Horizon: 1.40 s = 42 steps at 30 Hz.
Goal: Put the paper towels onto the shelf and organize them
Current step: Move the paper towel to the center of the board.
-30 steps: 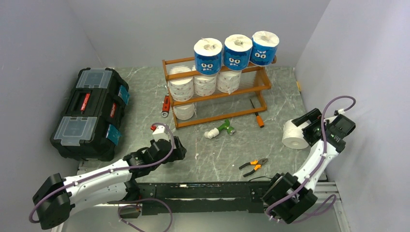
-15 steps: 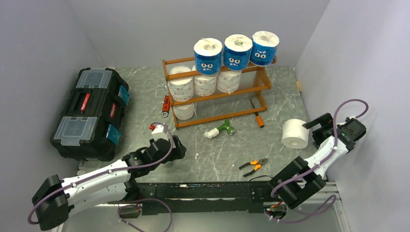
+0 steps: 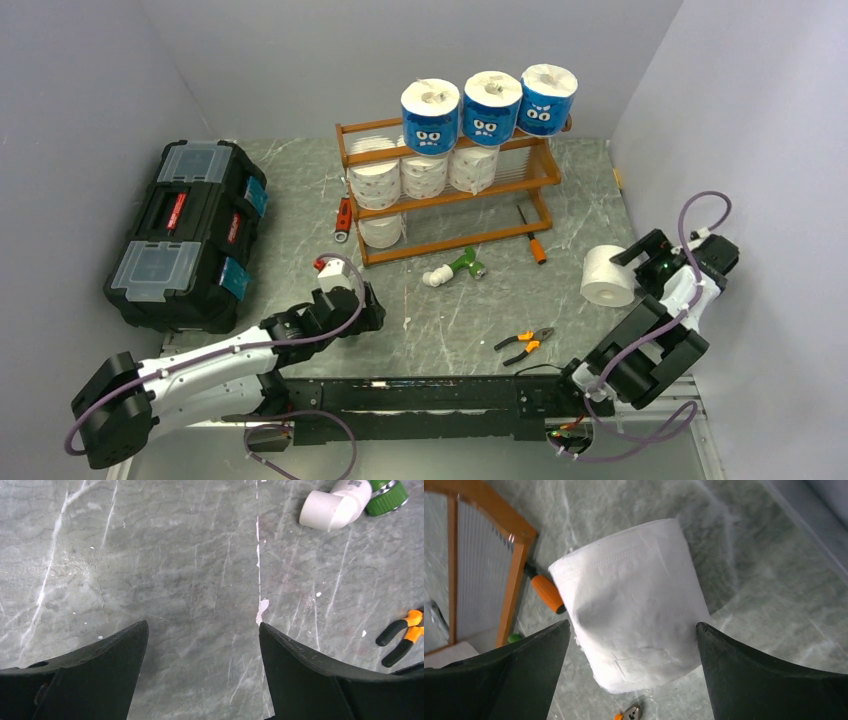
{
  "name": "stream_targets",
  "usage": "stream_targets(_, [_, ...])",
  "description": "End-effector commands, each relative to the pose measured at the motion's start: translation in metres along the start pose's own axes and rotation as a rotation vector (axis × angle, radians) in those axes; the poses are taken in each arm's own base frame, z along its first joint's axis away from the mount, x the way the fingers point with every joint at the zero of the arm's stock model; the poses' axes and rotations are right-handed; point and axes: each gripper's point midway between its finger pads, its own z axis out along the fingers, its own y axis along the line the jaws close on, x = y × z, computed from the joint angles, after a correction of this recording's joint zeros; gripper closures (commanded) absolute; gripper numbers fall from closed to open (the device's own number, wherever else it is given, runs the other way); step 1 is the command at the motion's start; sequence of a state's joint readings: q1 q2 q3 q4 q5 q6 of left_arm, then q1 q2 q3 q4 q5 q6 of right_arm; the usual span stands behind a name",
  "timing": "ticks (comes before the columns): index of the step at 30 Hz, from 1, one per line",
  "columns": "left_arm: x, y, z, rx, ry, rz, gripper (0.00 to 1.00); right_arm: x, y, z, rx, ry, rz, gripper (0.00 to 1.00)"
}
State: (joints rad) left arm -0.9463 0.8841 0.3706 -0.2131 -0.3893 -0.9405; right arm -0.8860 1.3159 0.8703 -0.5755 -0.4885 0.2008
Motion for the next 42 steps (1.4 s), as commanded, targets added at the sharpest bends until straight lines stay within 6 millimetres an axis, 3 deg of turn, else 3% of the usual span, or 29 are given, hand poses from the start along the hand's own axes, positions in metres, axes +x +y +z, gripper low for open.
stream_targets(1, [-0.015,-0.024,0.0,0.048,-0.025,-0.017,0.13,0.005,0.029,0.004,-0.074,0.004,-0.176,0.0])
stream_targets(6, [-0.016,-0.026,0.001,0.047,-0.022,-0.007,0.13,0.022,0.058,0.001,-0.125,0.001,-0.285,0.0])
stream_targets(12, [-0.014,-0.024,0.001,0.053,-0.027,-0.014,0.13,0.051,0.077,-0.003,-0.156,0.059,-0.369,0.0])
stream_targets(25, [-0.012,-0.025,0.002,0.065,-0.029,-0.016,0.13,0.076,0.126,-0.026,-0.266,0.014,-0.525,0.0])
stream_targets(33, [-0.01,-0.022,0.001,0.061,-0.026,-0.022,0.13,0.03,0.153,-0.065,-0.273,-0.239,-0.572,0.0])
stream_targets(37, [-0.011,-0.02,-0.002,0.064,-0.035,-0.03,0.13,-0.024,0.144,-0.08,-0.106,-0.458,-0.561,0.0])
stream_targets(39, [-0.012,-0.019,-0.003,0.061,-0.04,-0.03,0.13,-0.045,0.133,-0.076,-0.014,-0.502,-0.564,0.0])
stream_targets(42, [-0.013,-0.016,-0.004,0.056,-0.049,-0.032,0.13,-0.058,0.114,-0.054,0.068,-0.453,-0.543,0.0])
